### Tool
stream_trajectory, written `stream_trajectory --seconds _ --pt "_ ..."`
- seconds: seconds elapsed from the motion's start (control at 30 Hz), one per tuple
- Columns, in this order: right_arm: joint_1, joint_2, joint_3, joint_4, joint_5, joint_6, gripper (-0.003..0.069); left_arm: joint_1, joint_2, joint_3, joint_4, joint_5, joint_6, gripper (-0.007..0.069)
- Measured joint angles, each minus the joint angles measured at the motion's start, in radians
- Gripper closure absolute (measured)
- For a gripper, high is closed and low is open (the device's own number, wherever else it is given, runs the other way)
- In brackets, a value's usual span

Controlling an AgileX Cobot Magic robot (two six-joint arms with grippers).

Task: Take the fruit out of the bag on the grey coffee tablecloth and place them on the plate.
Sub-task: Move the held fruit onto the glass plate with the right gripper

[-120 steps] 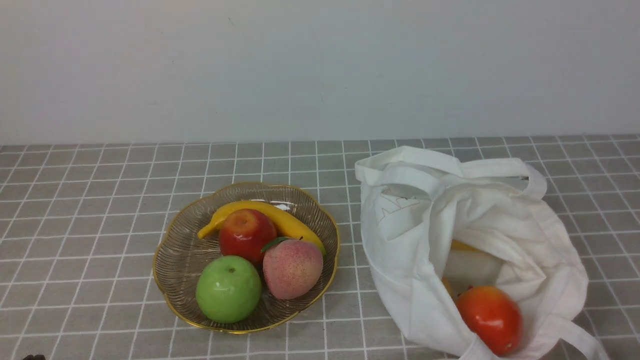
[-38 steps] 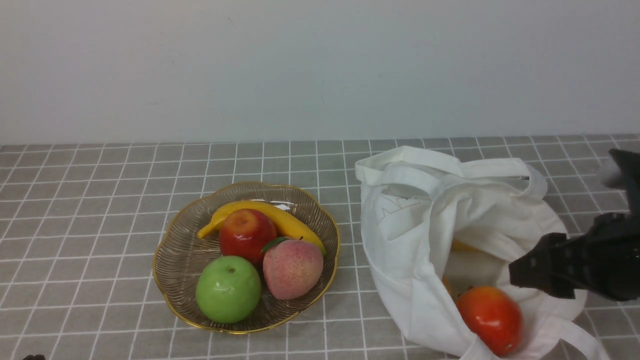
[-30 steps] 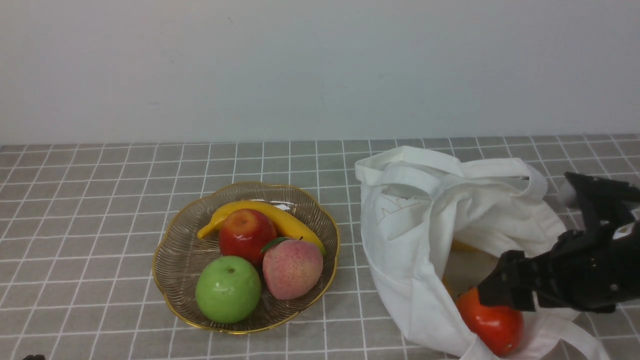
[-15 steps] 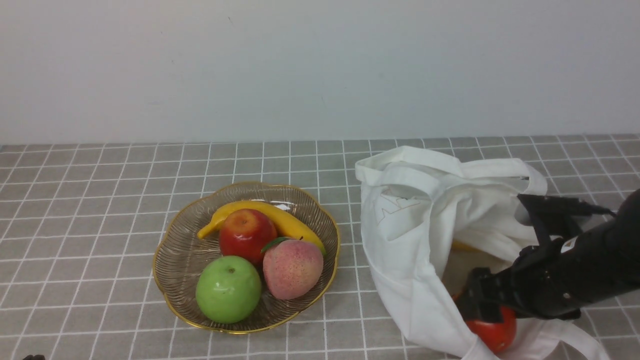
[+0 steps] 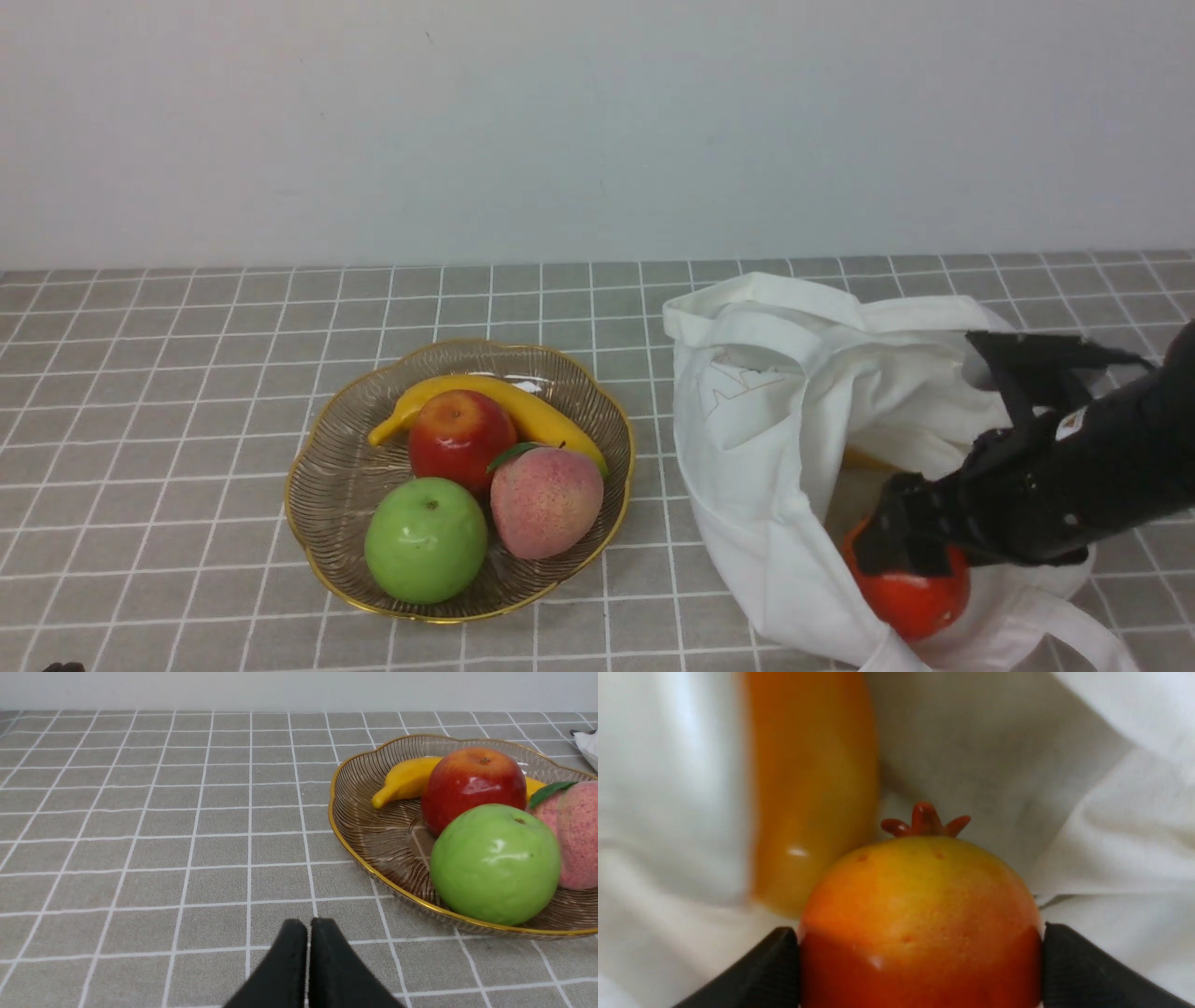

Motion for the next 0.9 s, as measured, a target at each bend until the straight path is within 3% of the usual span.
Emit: stream_trajectory --seconds 0.23,0.33,0.5,0.53,0.63,0.9 --pt "0.000 -0.177 -0.169 -0.045 0.139 0.051 0.0062 0.000 0.000 0.000 0.000 0.000 0.000 0.0632" --pt "0.000 -0.240 -0.239 0.035 0.170 0.035 0.0062 0.000 0.000 0.000 0.000 0.000 0.000 0.0632" --pt "0.026 -0.237 -0.312 0.215 0.172 -0.097 0.0062 0.000 0.000 0.000 0.000 0.000 0.000 0.0632" --pt "0.075 -0.198 -0.340 0.284 0.162 -0.167 0.0062 0.000 0.000 0.000 0.000 0.000 0.000 0.0632" --pt "0.176 -0.108 -0.394 0.333 0.145 -0.242 0.0062 0.000 0.000 0.000 0.000 0.000 0.000 0.0632" --pt "0.420 0.257 -0.656 0.255 0.112 -0.265 0.0062 0.000 0.000 0.000 0.000 0.000 0.000 0.0632"
